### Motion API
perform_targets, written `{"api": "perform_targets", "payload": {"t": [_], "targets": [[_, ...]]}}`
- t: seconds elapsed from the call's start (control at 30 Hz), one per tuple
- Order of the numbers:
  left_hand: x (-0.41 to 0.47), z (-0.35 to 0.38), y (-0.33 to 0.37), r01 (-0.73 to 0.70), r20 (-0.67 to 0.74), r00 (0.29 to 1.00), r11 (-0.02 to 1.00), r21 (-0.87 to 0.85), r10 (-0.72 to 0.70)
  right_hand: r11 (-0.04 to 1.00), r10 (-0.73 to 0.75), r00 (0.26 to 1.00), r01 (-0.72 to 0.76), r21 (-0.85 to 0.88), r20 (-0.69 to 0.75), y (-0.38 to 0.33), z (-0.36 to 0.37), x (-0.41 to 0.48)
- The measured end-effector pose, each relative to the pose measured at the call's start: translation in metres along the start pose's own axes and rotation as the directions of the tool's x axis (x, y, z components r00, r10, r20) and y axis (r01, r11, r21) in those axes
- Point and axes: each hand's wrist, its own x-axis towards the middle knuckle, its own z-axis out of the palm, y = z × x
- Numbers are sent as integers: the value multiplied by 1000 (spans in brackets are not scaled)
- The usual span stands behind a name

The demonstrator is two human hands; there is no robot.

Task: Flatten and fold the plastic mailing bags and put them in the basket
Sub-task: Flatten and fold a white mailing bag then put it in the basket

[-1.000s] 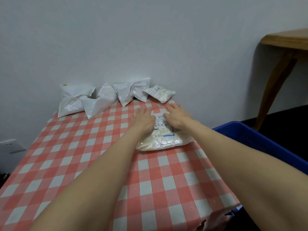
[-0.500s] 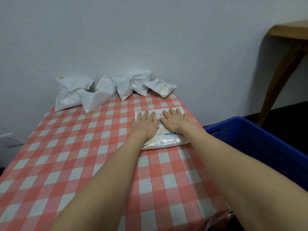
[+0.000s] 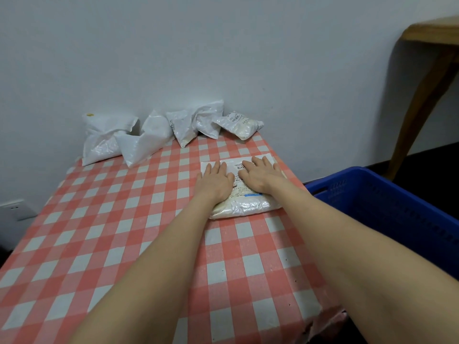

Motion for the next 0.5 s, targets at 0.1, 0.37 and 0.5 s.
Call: {"api": "perform_targets", "payload": {"t": [0.1,0.37,0.5], "targets": [[1,1,-2,-22,-23,999,1000,-8,22,1000,-7,1000,7,17,-10,0,1,-2],[-5,-25,-2,-43,-5,999,999,1,43,980,-39,998,49,192,-57,1,-11,-14],[-19,-33,1,-30,-105,994,996,-89,21,957,17,987,30,288,-157,1,-28,-24]]}}
